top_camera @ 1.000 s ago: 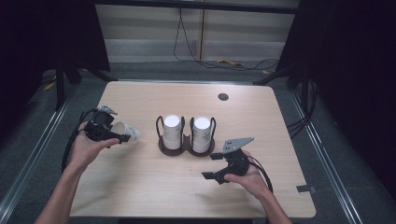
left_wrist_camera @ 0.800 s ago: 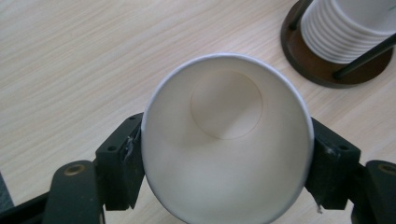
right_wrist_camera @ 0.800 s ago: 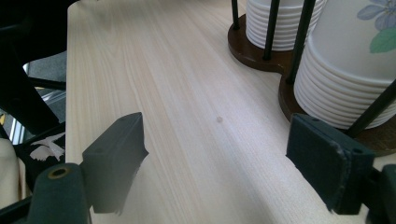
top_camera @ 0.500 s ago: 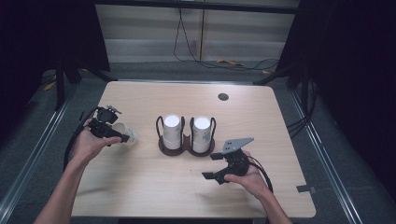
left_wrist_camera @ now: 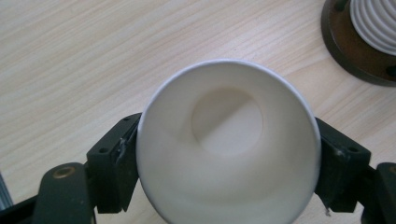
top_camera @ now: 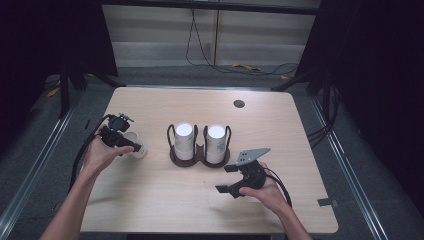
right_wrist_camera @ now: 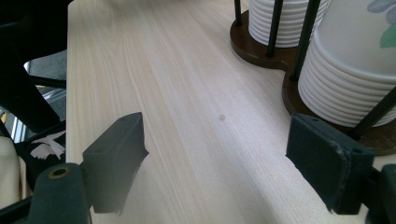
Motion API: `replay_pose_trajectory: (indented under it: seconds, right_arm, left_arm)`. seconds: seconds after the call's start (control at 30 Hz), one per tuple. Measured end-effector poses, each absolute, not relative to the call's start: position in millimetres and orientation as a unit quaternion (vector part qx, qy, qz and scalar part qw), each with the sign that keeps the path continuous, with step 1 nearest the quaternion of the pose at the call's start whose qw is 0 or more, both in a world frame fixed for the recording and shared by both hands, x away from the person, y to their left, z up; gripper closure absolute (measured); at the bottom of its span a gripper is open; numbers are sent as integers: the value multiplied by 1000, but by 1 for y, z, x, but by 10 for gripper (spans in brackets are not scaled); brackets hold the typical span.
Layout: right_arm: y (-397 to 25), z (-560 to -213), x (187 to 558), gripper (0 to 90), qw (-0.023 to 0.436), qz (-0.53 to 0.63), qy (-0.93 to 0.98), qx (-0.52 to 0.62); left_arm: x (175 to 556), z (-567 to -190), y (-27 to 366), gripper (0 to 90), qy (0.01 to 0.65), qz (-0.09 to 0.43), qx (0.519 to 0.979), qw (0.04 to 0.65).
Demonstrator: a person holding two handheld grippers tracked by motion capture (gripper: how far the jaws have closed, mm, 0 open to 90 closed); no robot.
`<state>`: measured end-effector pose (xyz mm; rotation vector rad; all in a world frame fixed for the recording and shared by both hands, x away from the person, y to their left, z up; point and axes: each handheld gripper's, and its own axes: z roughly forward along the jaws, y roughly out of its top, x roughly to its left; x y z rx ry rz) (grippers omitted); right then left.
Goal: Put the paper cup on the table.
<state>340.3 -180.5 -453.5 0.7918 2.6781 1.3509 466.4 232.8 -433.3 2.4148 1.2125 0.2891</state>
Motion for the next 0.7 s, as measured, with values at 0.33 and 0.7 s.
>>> replay_pose_trajectory:
  seconds: [0.33,0.7]
  right_arm:
    - [-180,-455,341,195,11,442,860,256]
    - [-179,-455,341,193,10,440,861,256]
  left_arm:
    - [466,-443,233,190,442,95,864,223]
    - [460,-451,241,173,432,99,861,249]
